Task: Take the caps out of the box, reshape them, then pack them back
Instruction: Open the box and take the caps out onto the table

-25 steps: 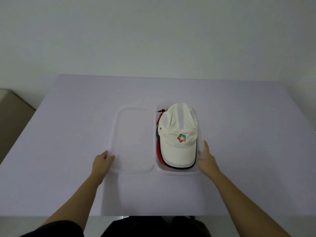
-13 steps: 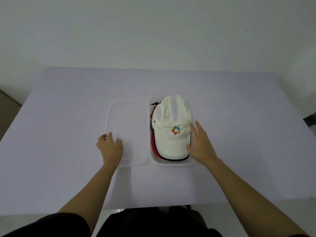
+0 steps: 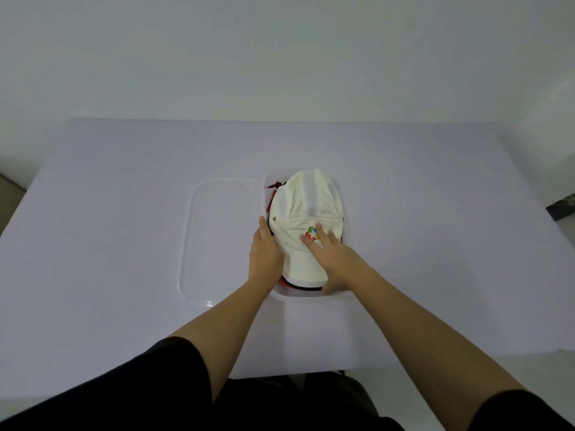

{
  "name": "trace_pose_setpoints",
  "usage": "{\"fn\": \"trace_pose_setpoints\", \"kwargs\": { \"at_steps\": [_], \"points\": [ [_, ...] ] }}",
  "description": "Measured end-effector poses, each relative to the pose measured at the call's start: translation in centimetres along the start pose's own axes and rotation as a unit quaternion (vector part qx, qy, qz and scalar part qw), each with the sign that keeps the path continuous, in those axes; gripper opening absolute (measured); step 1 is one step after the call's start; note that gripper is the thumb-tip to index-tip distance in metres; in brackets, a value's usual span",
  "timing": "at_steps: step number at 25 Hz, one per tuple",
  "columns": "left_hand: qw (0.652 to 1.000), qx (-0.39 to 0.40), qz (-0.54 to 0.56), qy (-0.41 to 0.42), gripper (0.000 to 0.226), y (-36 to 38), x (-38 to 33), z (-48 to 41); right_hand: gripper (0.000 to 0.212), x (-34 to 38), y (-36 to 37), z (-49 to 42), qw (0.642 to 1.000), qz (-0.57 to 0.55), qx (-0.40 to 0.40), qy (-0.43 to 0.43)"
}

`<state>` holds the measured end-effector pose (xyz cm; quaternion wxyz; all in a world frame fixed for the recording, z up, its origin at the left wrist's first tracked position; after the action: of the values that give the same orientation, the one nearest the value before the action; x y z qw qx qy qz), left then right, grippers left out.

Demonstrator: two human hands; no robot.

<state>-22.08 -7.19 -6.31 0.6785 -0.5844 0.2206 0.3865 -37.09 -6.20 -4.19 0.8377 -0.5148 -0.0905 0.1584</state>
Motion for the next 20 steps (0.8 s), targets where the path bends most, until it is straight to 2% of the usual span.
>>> {"fn": "trace_pose_setpoints", "kwargs": {
  "at_steps": [4, 12, 17, 20],
  "points": [
    [1.0, -0.004, 0.001, 0.003, 0.056, -0.1, -0.1, 0.0, 0.124, 0.0, -0.4, -0.3, 1.0, 0.025, 0.012, 0.0],
    [1.0, -0.004, -0.008, 0.002, 0.057, -0.3, -0.3, 0.1, 0.11, 1.0, -0.4, -1.1, 0.995, 0.093, 0.025, 0.021],
    [1.0, -0.004, 0.001, 0.006, 0.056, -0.4, -0.4, 0.2, 0.124, 1.0, 0.1, -1.0, 0.996, 0.016, 0.085, 0.034],
    [1.0, -0.005, 0.012, -0.002, 0.055, -0.6, -0.3, 0.2, 0.113, 0.5, -0.9, -0.5, 0.995, -0.032, 0.095, 0.022]
  ]
}}
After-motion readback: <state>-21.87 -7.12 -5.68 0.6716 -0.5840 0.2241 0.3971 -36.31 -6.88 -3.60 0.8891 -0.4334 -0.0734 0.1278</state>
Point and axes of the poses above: each hand's wrist, its own z-axis away from the middle knuckle, its own y-axis out of the palm, x = y × z, the point moved 5 cm from there along -z, towards the middle knuckle, and after that the axes turned 4 degrees about y, right-handed, at the moved point
